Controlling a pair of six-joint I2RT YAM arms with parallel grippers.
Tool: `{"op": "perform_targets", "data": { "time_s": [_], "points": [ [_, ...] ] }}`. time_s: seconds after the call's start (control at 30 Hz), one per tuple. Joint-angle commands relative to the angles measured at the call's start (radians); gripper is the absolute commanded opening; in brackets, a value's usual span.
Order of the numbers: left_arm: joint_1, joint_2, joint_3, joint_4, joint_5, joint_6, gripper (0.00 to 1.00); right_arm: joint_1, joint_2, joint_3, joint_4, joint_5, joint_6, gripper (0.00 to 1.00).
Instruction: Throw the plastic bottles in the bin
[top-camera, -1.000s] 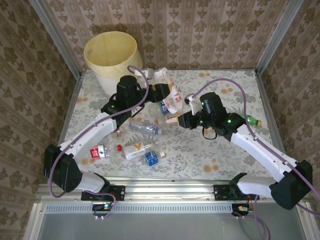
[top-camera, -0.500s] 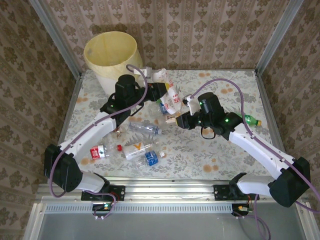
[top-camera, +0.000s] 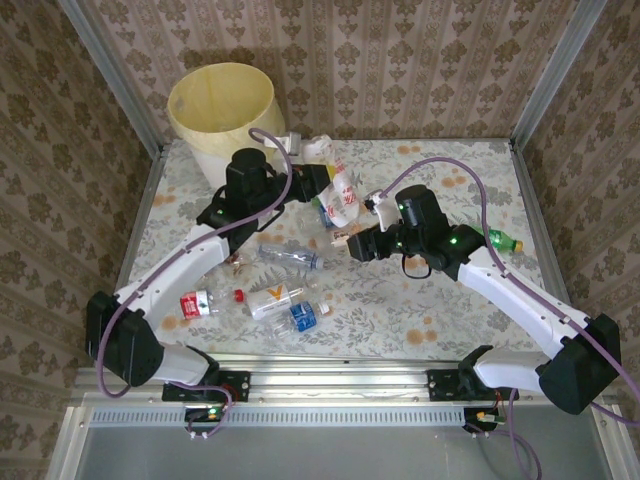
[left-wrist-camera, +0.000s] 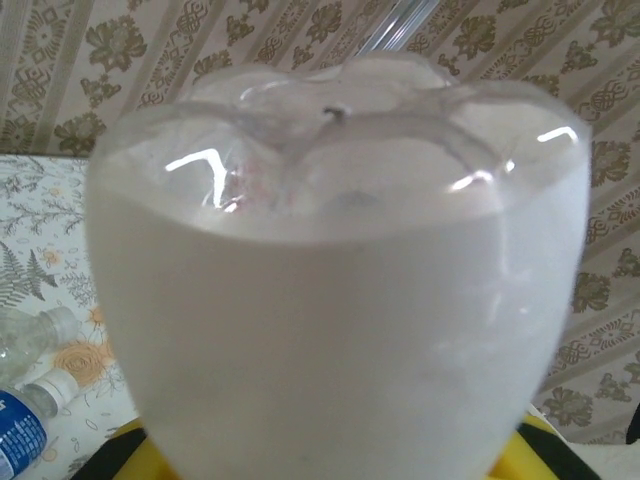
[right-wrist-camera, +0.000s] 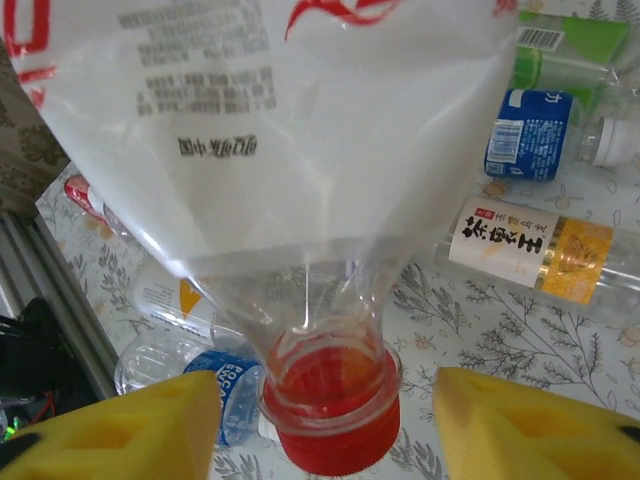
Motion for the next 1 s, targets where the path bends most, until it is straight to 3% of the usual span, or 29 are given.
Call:
{"op": "perform_targets", "data": {
  "time_s": [0.0,0.17,0.3,0.97],
  "points": [
    [0.005,-0.058,-0.012,0.013,0.001,0.047,0.14,0.007,-0.029,-0.018,0.004,-0.013,-0.003,0.72],
    [0.012,-0.105,-0.011,-0.033,-0.021,0.085,0.13,0.009,-0.06,-0.036,0.03,-0.024,0.001,0.93],
    [0.028,-0.146,-0.007,-0.077,-0.039,0.113,0.12,0.008,-0.084,-0.051,0.038,-0.022,-0.007,1.0],
    [0.137,-0.351,0.096,-0.361,-0.16,0.34,0.13,0.008,-0.258,-0.145,0.139,-0.02,-0.071,1.0]
  ]
}}
